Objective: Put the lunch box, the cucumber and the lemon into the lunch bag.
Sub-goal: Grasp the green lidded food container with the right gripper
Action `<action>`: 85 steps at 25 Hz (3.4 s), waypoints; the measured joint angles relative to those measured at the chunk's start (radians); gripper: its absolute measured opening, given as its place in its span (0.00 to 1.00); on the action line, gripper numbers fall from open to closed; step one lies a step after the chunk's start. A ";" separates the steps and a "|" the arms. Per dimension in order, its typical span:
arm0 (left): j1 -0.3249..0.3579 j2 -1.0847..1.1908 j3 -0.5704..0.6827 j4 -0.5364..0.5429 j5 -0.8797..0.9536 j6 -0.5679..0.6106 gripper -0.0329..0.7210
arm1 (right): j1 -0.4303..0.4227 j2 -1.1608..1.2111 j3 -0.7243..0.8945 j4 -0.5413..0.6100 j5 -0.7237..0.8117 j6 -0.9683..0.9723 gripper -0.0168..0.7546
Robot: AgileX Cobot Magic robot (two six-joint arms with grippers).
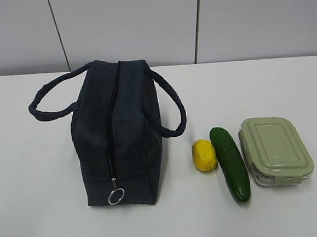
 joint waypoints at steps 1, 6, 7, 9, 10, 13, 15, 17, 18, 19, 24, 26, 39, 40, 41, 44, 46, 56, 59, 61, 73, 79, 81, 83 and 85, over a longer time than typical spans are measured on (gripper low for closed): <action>0.000 0.000 0.000 0.000 0.000 0.000 0.38 | 0.000 0.000 0.000 0.000 0.000 0.000 0.68; 0.000 0.000 0.000 0.000 0.000 0.000 0.36 | 0.000 0.000 0.000 0.000 0.000 0.000 0.68; 0.000 0.000 0.000 0.000 0.000 0.000 0.36 | 0.000 0.000 0.000 0.000 0.000 0.000 0.68; 0.000 0.000 0.000 0.000 0.000 0.000 0.36 | 0.000 0.000 0.000 0.000 0.000 0.000 0.68; 0.000 0.000 0.000 0.000 0.000 0.000 0.36 | 0.000 0.000 0.000 0.000 0.000 0.000 0.68; 0.000 0.000 0.000 0.000 0.000 0.000 0.36 | 0.000 0.000 0.000 0.000 0.000 0.000 0.68; 0.000 0.000 0.000 0.000 0.000 0.000 0.36 | 0.000 0.000 0.000 0.000 0.000 0.000 0.68; 0.000 0.000 0.000 0.000 0.000 0.000 0.36 | 0.000 0.000 0.000 0.000 0.000 0.000 0.68; 0.000 0.000 0.000 0.000 0.000 0.000 0.36 | 0.000 0.000 0.000 0.000 0.000 0.000 0.68; 0.000 0.000 0.000 0.000 0.000 0.000 0.36 | 0.000 0.000 0.000 0.000 0.000 0.000 0.68; 0.000 0.000 0.000 0.000 0.000 0.000 0.36 | 0.000 0.000 0.000 0.000 0.000 0.000 0.68; 0.000 0.000 0.000 0.000 0.000 0.000 0.36 | 0.000 0.000 0.000 0.000 0.000 0.000 0.68; 0.000 0.000 0.000 0.059 0.000 0.000 0.36 | 0.000 0.000 0.000 -0.001 0.000 0.000 0.68; 0.000 0.000 0.000 0.059 0.000 0.000 0.36 | 0.000 0.000 0.000 -0.001 0.000 0.000 0.68; 0.000 0.000 0.000 0.059 0.000 0.000 0.36 | 0.000 0.000 0.000 -0.001 0.000 0.000 0.68; 0.000 0.000 0.000 0.059 0.000 0.000 0.36 | 0.000 0.000 0.000 -0.001 0.000 0.000 0.68; 0.000 0.000 0.000 0.059 0.000 0.000 0.36 | 0.000 0.000 0.000 -0.001 0.000 0.000 0.68; 0.000 0.000 0.000 0.052 0.000 0.000 0.36 | 0.000 0.047 0.000 -0.001 0.000 0.071 0.68; 0.000 0.000 0.000 0.052 0.000 0.000 0.36 | 0.000 0.138 0.000 -0.001 -0.009 0.114 0.68; 0.000 0.000 0.000 0.052 0.000 0.000 0.36 | 0.000 0.196 -0.002 -0.001 -0.026 0.146 0.68; 0.000 0.000 0.000 0.052 0.000 0.000 0.36 | 0.000 0.574 -0.137 -0.001 -0.087 0.176 0.68; 0.000 0.000 0.000 0.052 0.000 0.000 0.36 | 0.000 0.767 -0.200 -0.001 -0.096 0.178 0.68; 0.000 0.000 0.000 0.052 0.000 0.000 0.36 | 0.000 0.827 -0.229 0.001 -0.106 0.178 0.68; 0.000 0.000 0.000 0.052 0.000 0.000 0.36 | 0.000 0.889 -0.260 0.006 -0.114 0.178 0.68; 0.000 0.000 0.000 0.052 0.000 0.000 0.36 | 0.000 0.946 -0.293 0.027 -0.127 0.178 0.68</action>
